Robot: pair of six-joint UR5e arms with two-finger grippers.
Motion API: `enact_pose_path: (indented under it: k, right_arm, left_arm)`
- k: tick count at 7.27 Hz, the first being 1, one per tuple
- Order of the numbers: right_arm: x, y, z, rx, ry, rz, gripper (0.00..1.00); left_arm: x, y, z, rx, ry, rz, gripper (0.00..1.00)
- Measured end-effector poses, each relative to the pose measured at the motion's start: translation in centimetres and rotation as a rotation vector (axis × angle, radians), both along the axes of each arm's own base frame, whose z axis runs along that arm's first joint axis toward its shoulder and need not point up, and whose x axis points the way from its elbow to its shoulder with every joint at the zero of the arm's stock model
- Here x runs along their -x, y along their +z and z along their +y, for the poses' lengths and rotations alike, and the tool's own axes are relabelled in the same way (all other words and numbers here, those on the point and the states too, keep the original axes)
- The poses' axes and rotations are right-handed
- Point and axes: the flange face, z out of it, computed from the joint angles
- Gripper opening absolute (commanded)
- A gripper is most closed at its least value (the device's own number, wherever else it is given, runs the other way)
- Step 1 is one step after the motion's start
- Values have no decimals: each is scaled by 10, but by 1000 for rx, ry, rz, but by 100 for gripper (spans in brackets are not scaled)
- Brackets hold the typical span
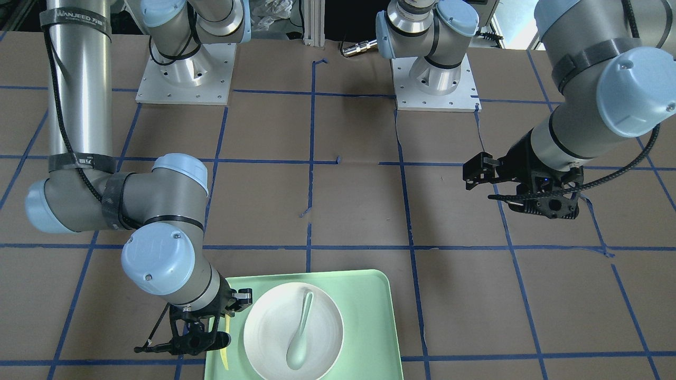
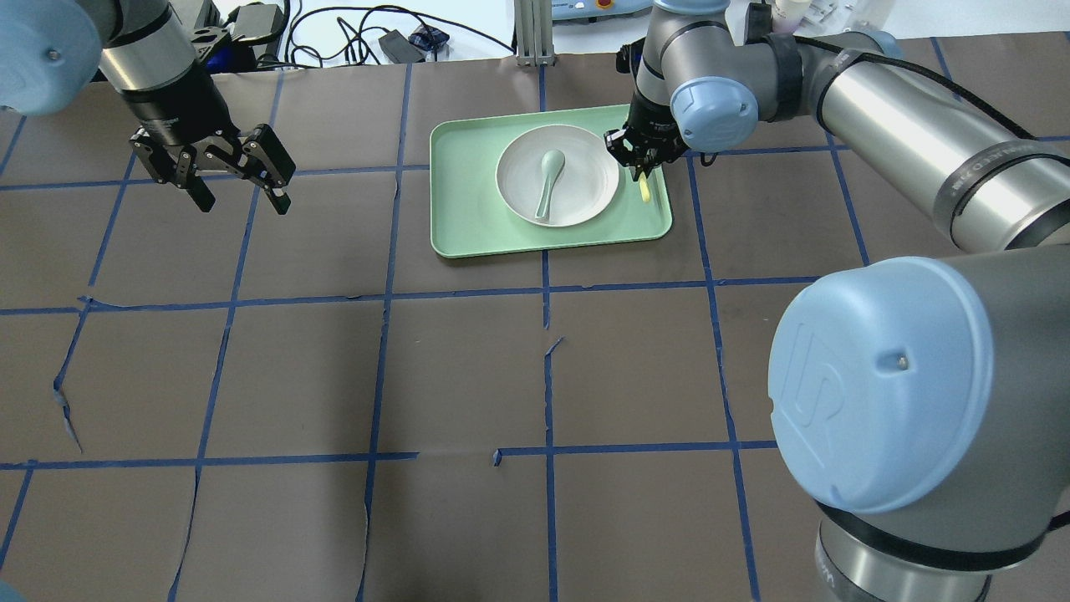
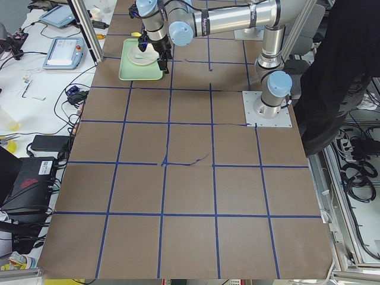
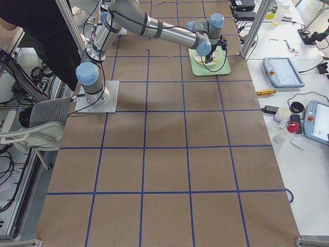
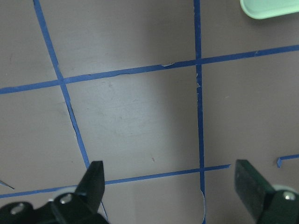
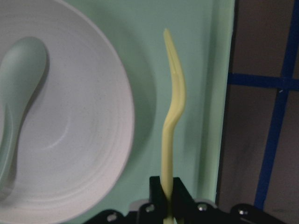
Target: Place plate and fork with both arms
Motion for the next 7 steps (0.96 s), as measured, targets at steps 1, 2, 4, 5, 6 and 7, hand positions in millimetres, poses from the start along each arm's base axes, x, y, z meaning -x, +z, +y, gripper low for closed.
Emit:
enact_pose_path:
  k: [1,2,4,5,6,7]
  right_arm:
    - [2,-11,1,-19,9,-25,0]
    - [0,-23,-1,-33,16,-53,26]
    - [3,-30,-6,-31,21,-62,100]
    - [10,-29,-9,-25,14,-59,100]
    - [20,-26,-11,-18,3,-57,100]
    - [25,-18,-11,-9,-8,-54,100]
  left_arm:
    - [0,-1,0,-1,0,1,100]
    - [1,-2,0,-4,0,1,100]
    - [-1,-6,2,-14,2,1,100]
    - [-1,-7,2,-14,3,0,100]
    - [-1,-5,3,-11,4,0,100]
    - [-1,-2,5,-7,5,-1,100]
